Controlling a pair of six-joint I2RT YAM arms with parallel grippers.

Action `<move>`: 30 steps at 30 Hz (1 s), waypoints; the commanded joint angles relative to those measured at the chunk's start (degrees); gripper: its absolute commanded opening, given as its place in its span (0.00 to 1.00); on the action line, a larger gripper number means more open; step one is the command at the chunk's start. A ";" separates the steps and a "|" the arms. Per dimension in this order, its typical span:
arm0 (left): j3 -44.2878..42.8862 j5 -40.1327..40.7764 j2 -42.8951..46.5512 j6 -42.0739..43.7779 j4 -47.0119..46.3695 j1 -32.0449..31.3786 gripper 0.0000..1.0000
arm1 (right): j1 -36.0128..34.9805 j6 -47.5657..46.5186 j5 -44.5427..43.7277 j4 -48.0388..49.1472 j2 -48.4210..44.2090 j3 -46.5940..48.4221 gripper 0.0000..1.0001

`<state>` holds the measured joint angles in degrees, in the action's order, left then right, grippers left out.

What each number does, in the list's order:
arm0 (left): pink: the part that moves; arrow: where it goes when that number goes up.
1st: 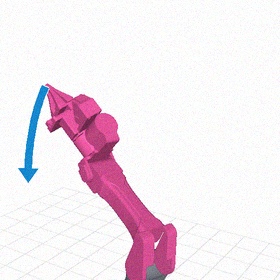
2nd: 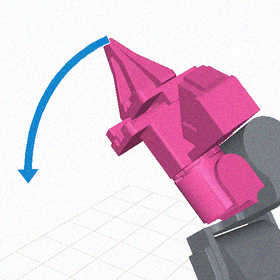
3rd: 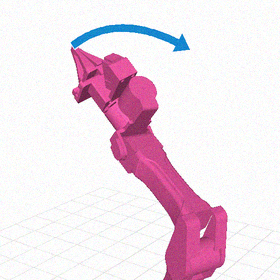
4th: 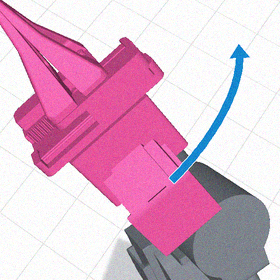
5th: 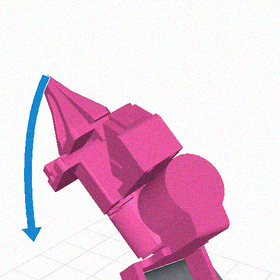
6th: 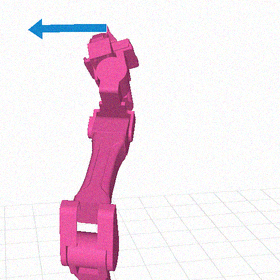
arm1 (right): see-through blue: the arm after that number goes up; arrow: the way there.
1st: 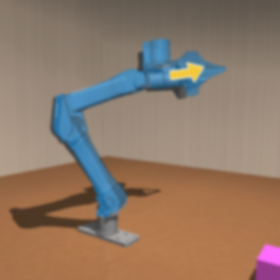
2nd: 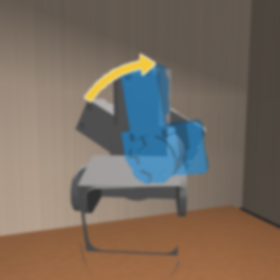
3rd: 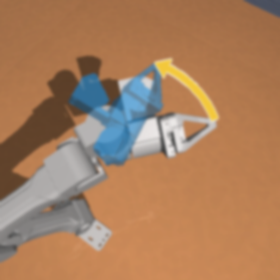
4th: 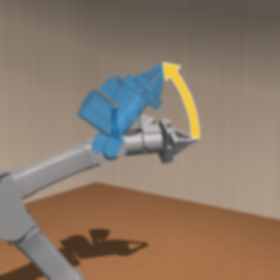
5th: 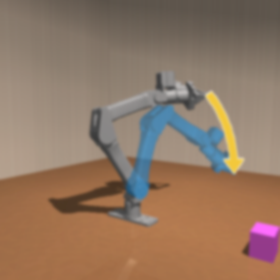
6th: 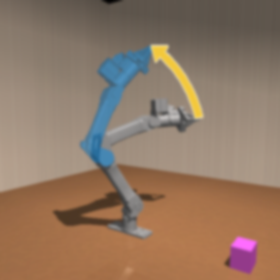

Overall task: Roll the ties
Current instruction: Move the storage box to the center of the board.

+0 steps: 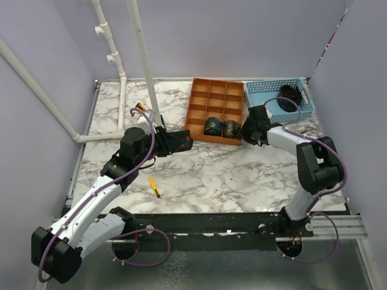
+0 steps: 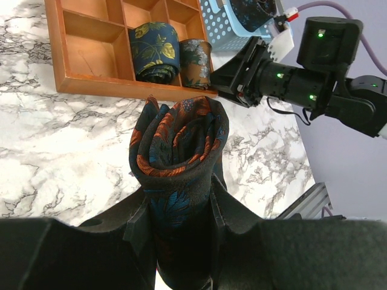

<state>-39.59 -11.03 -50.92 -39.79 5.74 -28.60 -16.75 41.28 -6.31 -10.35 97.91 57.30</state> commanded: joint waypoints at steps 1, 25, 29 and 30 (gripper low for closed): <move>-0.79 0.65 1.27 0.28 0.88 0.04 0.00 | 0.44 -2.79 2.36 -1.81 2.82 0.43 0.41; -3.12 -0.35 -5.61 4.45 0.63 0.03 0.00 | 0.43 -11.29 -7.01 -13.65 -11.41 -12.06 0.25; -2.10 -0.35 -5.00 4.33 0.44 0.04 0.00 | 0.41 -8.60 -5.35 -13.96 -14.16 -11.29 0.37; -1.82 -0.43 -4.87 4.17 0.37 0.04 0.00 | 0.41 -7.84 -4.63 -13.83 -15.39 -11.23 0.42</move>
<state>-41.58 -11.05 -56.80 -36.34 6.96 -28.60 -16.75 31.81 -10.37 -18.52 85.80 46.74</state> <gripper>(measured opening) 0.317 0.354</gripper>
